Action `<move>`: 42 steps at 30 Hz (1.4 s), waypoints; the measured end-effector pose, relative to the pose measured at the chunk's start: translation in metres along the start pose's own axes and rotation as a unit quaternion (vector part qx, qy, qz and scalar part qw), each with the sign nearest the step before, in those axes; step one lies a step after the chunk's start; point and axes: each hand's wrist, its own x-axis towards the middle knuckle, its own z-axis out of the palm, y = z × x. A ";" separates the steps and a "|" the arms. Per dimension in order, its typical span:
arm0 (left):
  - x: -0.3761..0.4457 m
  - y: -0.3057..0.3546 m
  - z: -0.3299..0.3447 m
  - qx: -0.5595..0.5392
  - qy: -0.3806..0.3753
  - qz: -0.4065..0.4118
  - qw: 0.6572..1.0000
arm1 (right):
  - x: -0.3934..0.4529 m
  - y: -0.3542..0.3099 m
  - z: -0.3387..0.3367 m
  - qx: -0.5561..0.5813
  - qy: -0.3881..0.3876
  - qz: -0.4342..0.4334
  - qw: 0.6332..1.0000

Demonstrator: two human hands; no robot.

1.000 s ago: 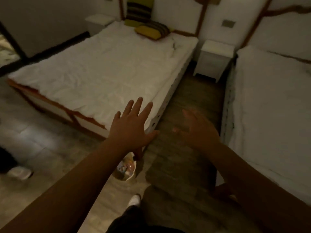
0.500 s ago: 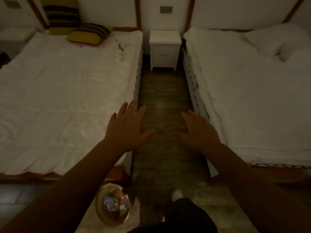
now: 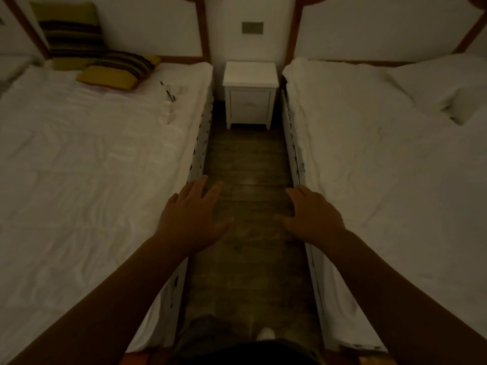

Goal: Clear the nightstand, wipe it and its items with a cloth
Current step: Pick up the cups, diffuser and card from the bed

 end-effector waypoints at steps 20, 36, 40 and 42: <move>0.429 -0.097 -0.053 -0.001 -0.021 0.039 0.999 | 0.384 -0.015 -0.113 0.004 -0.030 0.037 0.999; 0.733 -0.128 -0.050 0.001 -0.008 -0.061 0.998 | 0.732 0.026 -0.207 -0.036 -0.071 -0.043 0.996; 0.771 -0.150 -0.056 -0.017 -0.003 -0.120 0.993 | 0.807 0.008 -0.236 -0.069 -0.080 -0.092 0.990; 0.781 -0.170 -0.055 -0.029 -0.005 -0.153 0.988 | 0.842 -0.012 -0.240 -0.073 -0.083 -0.125 0.986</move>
